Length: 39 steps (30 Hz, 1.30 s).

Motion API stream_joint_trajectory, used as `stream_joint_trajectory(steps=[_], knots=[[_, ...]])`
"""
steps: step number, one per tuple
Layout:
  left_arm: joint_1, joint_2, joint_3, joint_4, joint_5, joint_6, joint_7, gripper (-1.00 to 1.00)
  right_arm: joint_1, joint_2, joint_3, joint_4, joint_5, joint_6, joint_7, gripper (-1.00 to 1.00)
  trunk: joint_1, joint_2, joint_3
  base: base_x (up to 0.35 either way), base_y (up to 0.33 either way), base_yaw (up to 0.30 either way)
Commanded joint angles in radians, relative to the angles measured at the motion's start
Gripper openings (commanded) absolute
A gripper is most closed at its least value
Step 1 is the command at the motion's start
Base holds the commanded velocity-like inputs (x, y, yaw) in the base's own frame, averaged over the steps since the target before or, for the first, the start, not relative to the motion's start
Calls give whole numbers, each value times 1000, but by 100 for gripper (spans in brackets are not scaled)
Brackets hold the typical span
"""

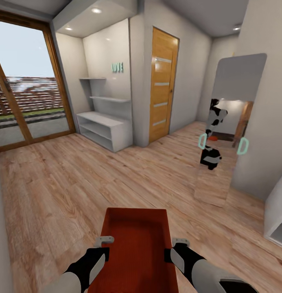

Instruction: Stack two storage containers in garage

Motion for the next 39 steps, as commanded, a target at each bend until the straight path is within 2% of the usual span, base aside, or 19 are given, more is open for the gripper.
stream_joint_trajectory(steps=[1, 39], knots=[[0, 2, -5, 0, 42, 27, -81, -100, -1, -6, 3, -5, -9, -63, -4, -100, 0, 0, -1, 269, 0, 1], [0, 3, -5, 0, 41, 27, -81, -100, -1, -5, 3, -5, -9, -63, -4, -100, 0, 0, -1, 273, 0, 0]])
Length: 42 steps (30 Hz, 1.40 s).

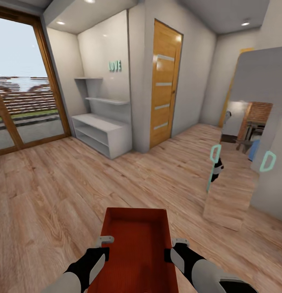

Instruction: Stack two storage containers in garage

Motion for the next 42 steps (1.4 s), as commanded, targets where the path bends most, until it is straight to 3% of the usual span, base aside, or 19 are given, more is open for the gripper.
stream_joint_trajectory(steps=[1, 19, 42], knots=[[0, 2, -5, 0, 42, 33, -80, -100, -1, -6, 3, -5, -9, -58, -4, -100, 0, 0, -1, 329, 0, 0], [0, 3, -5, 0, 42, 33, -80, -100, -1, -6, 3, -5, -9, -58, -3, -100, 0, 0, -1, 338, 8, 0], [0, 3, -5, 0, 42, 33, -80, -100, -1, -6, 3, -5, -9, -58, -3, -100, 0, 0, -1, 339, 129, 0]])
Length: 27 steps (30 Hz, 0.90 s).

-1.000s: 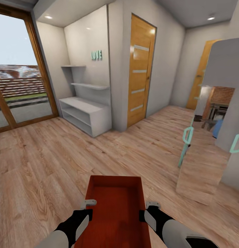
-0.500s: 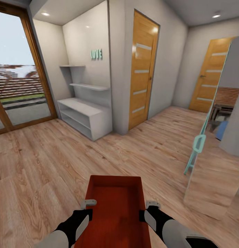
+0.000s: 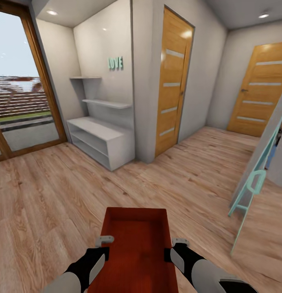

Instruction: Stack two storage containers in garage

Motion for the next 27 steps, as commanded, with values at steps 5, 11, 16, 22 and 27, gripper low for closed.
stream_joint_trajectory(steps=[5, 11, 16, 22, 27], knots=[[0, 2, -4, 0, 41, 38, -80, -100, -1, -6, 3, -5, -11, -52, -4, -100, 1, 0, -1, 339, 145, 0], [0, 2, -4, 0, 41, 38, -80, -100, -1, -6, 3, -5, -10, -52, -5, -100, 1, 0, -1, 339, 145, 0], [0, 2, -4, 0, 40, 38, -80, -100, -1, -6, 3, -5, -10, -52, -4, -100, 1, 0, -1, 339, 145, 0], [0, 2, -4, 0, 41, 38, -80, -100, -1, -6, 2, -5, -11, -52, -4, -100, 1, 0, -1, 339, 145, 0], [0, 2, -4, 0, 41, 38, -80, -100, -1, -6, 2, -5, -11, -52, -4, -100, 1, 0, -1, 339, 145, 0]])
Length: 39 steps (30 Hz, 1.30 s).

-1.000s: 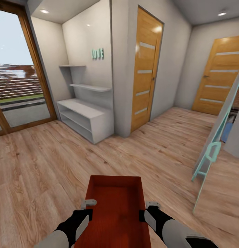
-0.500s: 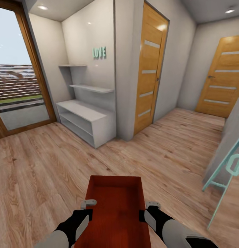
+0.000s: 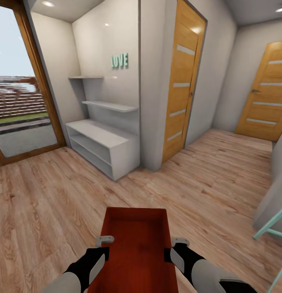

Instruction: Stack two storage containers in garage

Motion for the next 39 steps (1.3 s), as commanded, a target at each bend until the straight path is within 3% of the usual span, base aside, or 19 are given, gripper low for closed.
stream_joint_trajectory(steps=[1, 15, 29, 39], knots=[[0, 2, -4, 0, 41, 39, -80, -100, -1, -6, 1, -5, -10, -52, -4, -100, 1, 0, -1, 339, 140, -5], [0, 2, -4, 0, 40, 39, -80, -100, -1, -8, 2, -5, -10, -52, -3, -100, 1, 0, 0, 339, 92, -247], [0, 2, -4, 0, 41, 39, -80, -100, -1, -8, 1, -5, -9, -52, -3, -100, 1, 0, 1, 339, 84, -32], [0, 2, -4, 0, 41, 39, -80, -100, -1, -8, 0, -5, -10, -52, -3, -100, 1, 0, 5, 339, 84, -264]])
